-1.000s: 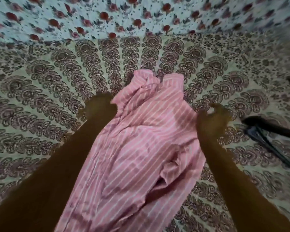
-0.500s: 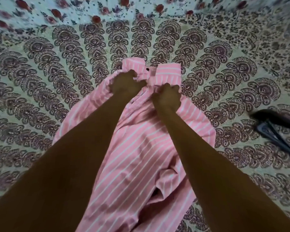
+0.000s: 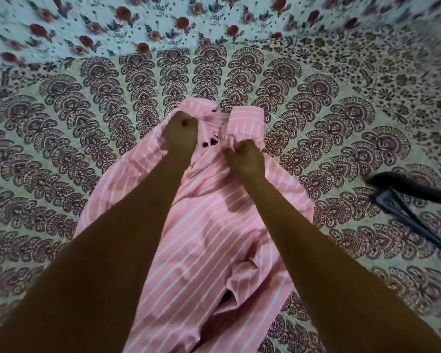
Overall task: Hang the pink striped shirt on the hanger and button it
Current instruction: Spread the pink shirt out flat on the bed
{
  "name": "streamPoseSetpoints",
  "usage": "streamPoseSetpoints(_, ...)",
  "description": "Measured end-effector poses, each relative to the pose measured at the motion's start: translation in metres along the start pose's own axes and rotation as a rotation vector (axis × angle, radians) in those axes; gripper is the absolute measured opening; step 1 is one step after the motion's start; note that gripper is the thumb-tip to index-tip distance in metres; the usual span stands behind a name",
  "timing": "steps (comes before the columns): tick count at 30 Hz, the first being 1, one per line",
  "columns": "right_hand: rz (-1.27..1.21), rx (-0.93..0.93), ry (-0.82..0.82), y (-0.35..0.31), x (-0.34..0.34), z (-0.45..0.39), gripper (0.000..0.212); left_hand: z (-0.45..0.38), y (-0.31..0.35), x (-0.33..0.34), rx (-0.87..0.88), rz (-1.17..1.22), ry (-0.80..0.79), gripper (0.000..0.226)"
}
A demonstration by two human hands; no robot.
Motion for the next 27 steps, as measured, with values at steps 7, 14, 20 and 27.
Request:
streamPoseSetpoints(7, 0.042, -0.104, 0.092, -0.012, 0.007, -0.003, 0.011, 0.000, 0.008, -0.017, 0.023, 0.165, -0.051, 0.019)
streamPoseSetpoints(14, -0.552, 0.255, 0.125, -0.009, -0.029, 0.005, 0.029, 0.001, 0.036, -0.047, 0.288, -0.305, -0.068, 0.017)
streamPoseSetpoints(20, -0.484, 0.241, 0.016, -0.065, -0.088, 0.067, 0.043, 0.031, 0.096, -0.123, 0.110, 0.173, -0.113, 0.022)
streamPoseSetpoints(27, 0.041, -0.295, 0.050, -0.147, -0.220, 0.176, 0.033, 0.125, 0.173, -0.246, 0.169, 0.225, -0.266, 0.011)
Point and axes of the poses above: each hand's wrist, its own z-axis away from the middle knuckle, its own x-axis out of the palm, y = z × x, the point moved 10 cm from there along -z, towards the middle knuckle, and after that the axes turned 14 degrees about y, right-handed, at the moved point
